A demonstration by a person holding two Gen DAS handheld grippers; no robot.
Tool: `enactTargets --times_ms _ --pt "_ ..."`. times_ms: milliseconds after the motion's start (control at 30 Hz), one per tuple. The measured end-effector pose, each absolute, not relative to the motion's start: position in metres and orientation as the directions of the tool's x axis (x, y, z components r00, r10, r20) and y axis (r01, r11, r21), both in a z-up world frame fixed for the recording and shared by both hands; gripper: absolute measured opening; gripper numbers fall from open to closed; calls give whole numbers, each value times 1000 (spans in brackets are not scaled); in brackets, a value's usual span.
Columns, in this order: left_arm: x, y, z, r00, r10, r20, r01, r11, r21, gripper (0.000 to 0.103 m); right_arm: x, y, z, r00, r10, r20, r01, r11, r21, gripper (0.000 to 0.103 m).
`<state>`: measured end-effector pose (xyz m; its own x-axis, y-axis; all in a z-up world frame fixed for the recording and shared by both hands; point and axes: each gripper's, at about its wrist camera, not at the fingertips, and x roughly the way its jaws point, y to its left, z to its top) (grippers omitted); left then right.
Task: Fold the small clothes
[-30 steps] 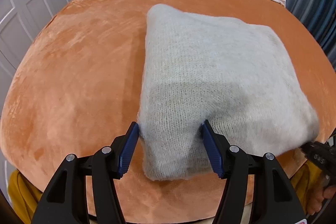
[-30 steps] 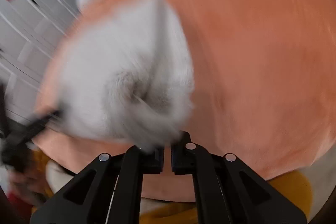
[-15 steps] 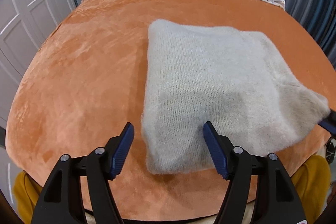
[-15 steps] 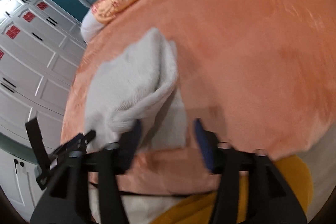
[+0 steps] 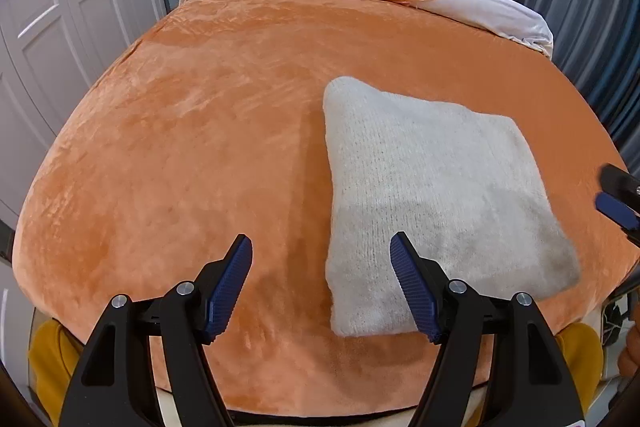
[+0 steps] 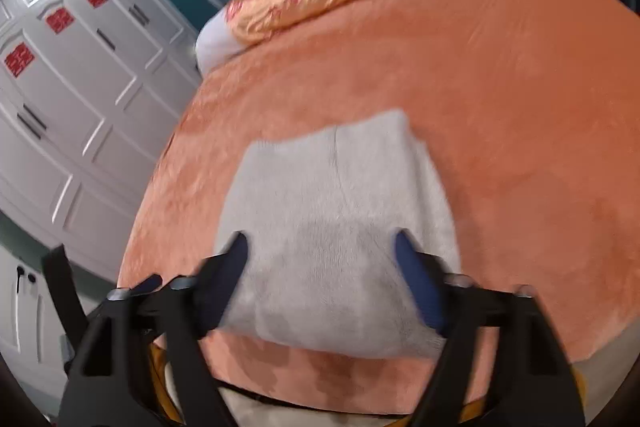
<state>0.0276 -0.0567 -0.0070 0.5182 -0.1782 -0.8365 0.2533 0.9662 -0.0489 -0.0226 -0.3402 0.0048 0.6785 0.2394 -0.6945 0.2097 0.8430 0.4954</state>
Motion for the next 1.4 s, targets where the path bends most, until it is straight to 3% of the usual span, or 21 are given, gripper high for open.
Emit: enactTargets --times_ms 300,333,367,433,467,533,667,733,767,867,967,1100,1233,1300,1400 --pt "1 -75 -31 395 -290 -872 398 909 -122 79 -28 -347 -68 510 125 -851 439 813 382 78" --pt "-4 -81 -36 384 -282 -880 431 897 -99 81 -21 -348 -75 506 161 -847 442 795 415 69" --pt "-7 -85 -40 381 -275 -883 452 888 -81 82 -18 -348 -79 503 176 -846 440 791 426 44" --pt "-6 -92 -52 415 -198 -888 456 890 15 80 -2 -337 -68 507 177 -844 403 817 413 23" --pt "-3 -90 -55 421 -174 -890 444 895 35 65 6 -326 -48 548 192 -814 341 838 427 20" --pt "14 -73 -47 406 -204 -891 380 924 -38 51 14 -312 -7 639 281 -716 212 830 515 18" --pt "31 -39 -22 499 -151 -853 264 964 -16 51 2 -310 48 761 415 -499 24 750 661 18" --pt "39 -27 -28 475 -128 -871 237 972 -14 50 -2 -317 23 747 384 -543 84 756 650 18" --pt "41 -21 -32 456 -131 -880 226 974 -29 49 -3 -324 -12 696 322 -642 183 784 593 18" --pt "37 -17 -29 456 -162 -875 210 975 -71 49 -5 -342 -106 513 254 -820 380 790 482 19" --pt "33 -31 -17 480 -187 -857 245 967 -73 51 -13 -349 -104 572 287 -768 380 737 559 20" --pt "36 -65 -13 476 -227 -850 315 946 -77 51 -8 -333 -72 575 197 -794 332 831 447 19" --pt "44 -96 -41 444 -178 -878 344 939 -16 54 -16 -335 -90 537 152 -830 365 844 392 19" --pt "45 -101 -56 430 -149 -890 339 941 7 56 -18 -335 -107 517 175 -838 366 840 400 21" --pt "45 -100 -55 443 -137 -886 329 944 18 56 -18 -338 -87 525 186 -830 361 835 416 31"
